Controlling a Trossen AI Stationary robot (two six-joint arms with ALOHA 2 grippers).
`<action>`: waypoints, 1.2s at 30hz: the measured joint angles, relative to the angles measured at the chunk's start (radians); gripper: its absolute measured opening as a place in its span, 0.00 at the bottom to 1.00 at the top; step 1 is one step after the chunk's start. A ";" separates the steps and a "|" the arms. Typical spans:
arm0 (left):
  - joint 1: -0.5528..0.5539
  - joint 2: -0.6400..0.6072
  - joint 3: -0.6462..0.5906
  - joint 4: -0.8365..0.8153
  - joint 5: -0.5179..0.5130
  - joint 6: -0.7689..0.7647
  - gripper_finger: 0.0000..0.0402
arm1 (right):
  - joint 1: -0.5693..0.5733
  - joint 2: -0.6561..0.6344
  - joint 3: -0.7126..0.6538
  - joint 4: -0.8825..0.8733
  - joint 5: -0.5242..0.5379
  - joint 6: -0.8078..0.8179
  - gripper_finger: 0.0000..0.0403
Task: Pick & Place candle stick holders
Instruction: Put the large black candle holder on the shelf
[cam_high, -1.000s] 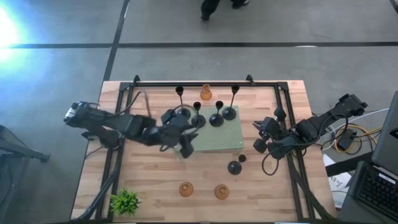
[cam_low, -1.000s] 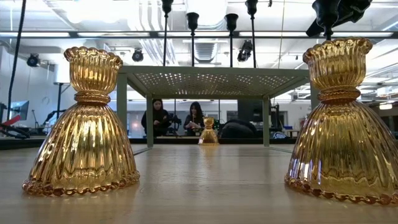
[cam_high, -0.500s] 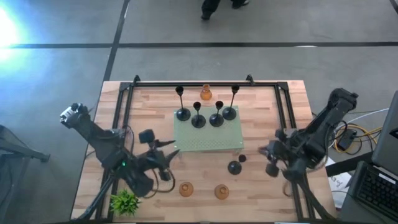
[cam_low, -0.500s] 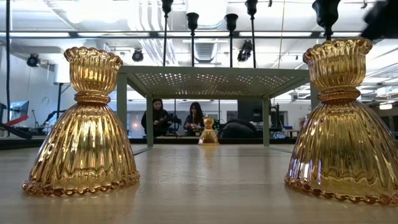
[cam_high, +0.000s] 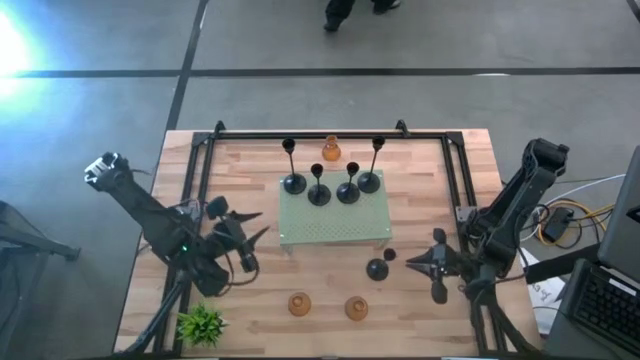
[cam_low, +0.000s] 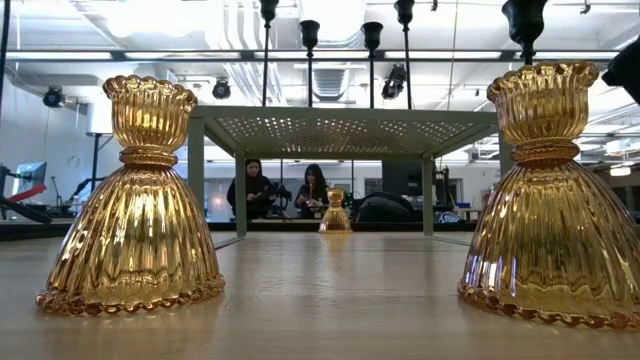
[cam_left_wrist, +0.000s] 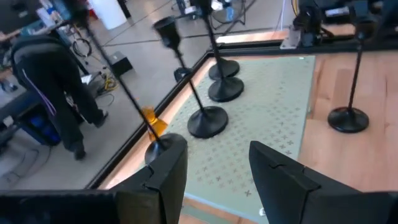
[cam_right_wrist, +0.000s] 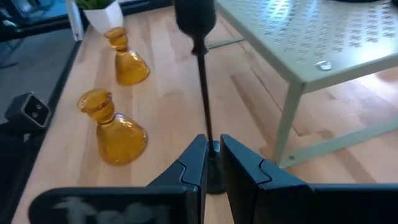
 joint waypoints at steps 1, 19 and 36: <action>0.000 -0.021 -0.021 0.013 -0.004 -0.010 0.44 | 0.000 0.000 -0.015 0.036 0.002 -0.015 0.11; 0.000 -0.187 -0.234 0.176 -0.010 -0.014 0.44 | -0.089 0.000 -0.077 0.272 0.000 -0.191 0.41; 0.000 -0.189 -0.235 0.178 -0.010 -0.009 0.44 | -0.132 0.182 -0.048 0.429 -0.018 -0.282 0.32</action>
